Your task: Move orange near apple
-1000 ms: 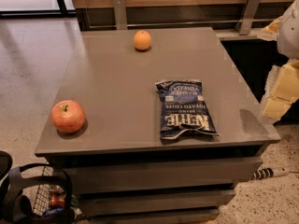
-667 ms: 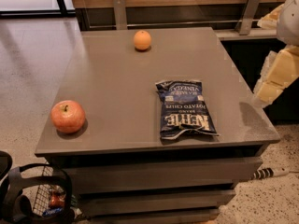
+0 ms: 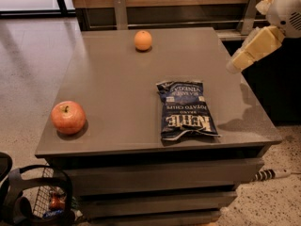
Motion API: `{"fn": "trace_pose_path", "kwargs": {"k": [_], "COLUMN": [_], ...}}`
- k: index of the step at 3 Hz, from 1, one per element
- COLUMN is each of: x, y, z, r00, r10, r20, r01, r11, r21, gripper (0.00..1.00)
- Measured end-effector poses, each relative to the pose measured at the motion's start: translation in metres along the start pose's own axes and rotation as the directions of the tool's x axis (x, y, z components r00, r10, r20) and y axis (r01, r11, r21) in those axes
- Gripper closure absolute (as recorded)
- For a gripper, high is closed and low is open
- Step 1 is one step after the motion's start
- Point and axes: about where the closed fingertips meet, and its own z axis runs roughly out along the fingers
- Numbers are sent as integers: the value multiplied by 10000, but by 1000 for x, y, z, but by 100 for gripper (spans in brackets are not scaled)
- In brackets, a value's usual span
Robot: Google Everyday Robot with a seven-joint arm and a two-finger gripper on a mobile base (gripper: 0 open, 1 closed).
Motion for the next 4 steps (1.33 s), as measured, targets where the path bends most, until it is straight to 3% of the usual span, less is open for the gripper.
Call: {"fn": "trace_pose_path", "kwargs": {"k": [1,2,4], "x": [-31,-35,-44], "y": [-31,-40,-44], "z": [13,11,26], "r00": [9826,9800,9793], "r10": [642,578,606], "r20": [1743,1902,1931], "r01": [-805,-821,-810], "r11": [9929,9890,9917], "r21": [881,1227,994], "gripper": [0,0,0]}}
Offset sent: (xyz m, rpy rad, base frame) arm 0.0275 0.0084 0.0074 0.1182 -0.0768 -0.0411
